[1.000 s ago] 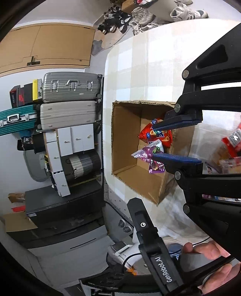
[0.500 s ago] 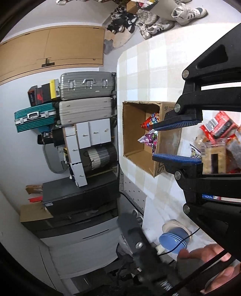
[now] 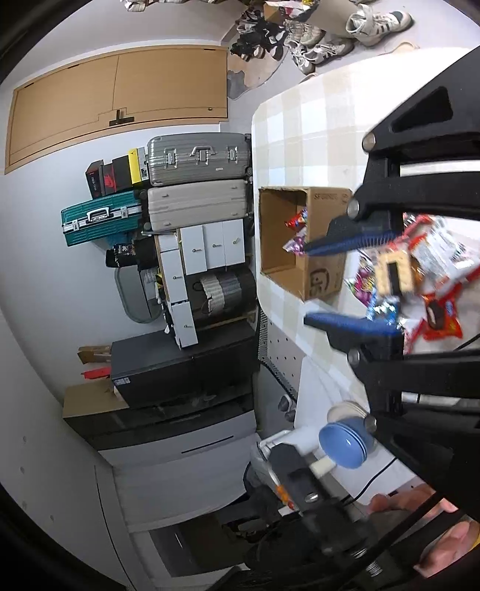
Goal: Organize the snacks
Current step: 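Move both tools back to the snack pile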
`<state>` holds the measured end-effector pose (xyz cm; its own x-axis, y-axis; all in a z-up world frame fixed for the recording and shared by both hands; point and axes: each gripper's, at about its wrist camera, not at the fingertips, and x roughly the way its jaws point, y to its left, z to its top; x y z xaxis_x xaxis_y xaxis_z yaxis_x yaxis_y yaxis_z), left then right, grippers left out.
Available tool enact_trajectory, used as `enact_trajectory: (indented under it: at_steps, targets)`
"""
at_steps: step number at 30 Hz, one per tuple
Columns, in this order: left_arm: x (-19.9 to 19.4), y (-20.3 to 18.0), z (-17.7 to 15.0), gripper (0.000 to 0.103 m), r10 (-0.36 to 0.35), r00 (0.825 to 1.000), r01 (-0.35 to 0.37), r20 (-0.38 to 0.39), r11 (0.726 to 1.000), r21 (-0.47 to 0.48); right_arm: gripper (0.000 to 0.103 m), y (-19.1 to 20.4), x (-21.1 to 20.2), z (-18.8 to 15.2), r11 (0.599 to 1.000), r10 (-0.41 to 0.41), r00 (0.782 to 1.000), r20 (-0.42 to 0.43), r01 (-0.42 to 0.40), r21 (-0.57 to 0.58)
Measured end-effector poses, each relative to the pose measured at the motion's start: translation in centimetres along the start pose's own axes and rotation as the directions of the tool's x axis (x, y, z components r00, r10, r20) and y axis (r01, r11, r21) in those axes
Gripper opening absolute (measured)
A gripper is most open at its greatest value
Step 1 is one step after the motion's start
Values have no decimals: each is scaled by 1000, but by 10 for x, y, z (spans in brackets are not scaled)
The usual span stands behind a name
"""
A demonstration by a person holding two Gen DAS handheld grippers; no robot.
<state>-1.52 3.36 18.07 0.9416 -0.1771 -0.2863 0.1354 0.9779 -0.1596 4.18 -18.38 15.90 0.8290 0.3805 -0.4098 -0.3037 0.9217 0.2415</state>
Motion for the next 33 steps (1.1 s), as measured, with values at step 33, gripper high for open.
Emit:
enact_trajectory:
  at_steps: [33]
  targets:
    - [83,50,-148,102,31,945,-62,-325,994,-85,79,-20,113,-149,975,-61,898,-435,-40,-219]
